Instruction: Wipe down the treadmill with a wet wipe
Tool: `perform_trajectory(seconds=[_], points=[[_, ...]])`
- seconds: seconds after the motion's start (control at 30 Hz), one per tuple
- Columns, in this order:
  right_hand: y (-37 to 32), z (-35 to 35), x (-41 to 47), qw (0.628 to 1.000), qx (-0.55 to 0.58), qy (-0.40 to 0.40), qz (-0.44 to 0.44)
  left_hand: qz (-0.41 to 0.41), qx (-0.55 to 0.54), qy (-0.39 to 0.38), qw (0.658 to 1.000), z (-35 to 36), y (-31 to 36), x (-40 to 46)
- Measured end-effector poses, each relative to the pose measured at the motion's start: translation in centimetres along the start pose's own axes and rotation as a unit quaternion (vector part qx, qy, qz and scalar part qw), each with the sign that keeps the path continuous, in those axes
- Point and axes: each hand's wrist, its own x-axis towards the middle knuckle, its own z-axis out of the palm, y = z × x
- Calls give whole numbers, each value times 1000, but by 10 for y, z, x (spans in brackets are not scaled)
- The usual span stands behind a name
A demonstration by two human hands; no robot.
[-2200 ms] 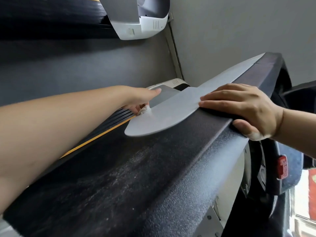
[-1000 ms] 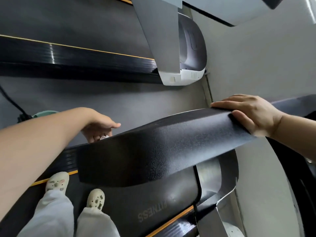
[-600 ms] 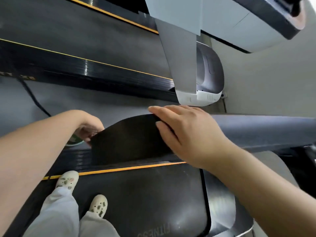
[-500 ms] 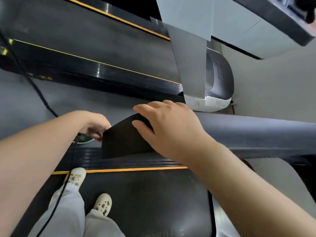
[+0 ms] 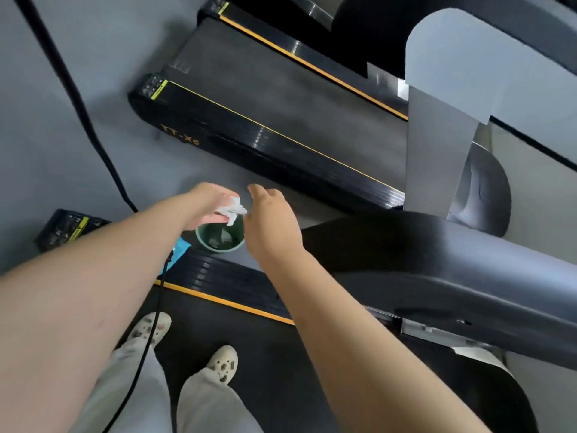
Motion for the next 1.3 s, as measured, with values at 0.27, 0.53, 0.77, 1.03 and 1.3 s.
perform_trajectory(seconds=[0.27, 0.53, 0.77, 1.03, 1.3], points=[[-6, 73, 67, 984, 143, -9, 103, -18, -6, 9, 1000, -54, -30, 38], [-15, 92, 114, 966, 193, -34, 168, 20, 13, 12, 1000, -76, -38, 78], [-4, 99, 148, 947, 230, -27, 222, 39, 106, 18, 993, -65, -25, 124], [14, 101, 173, 947, 207, -57, 239, 33, 170, -83, 981, -61, -17, 156], [18, 81, 166, 951, 171, -42, 256, 55, 50, -80, 994, -44, 15, 159]])
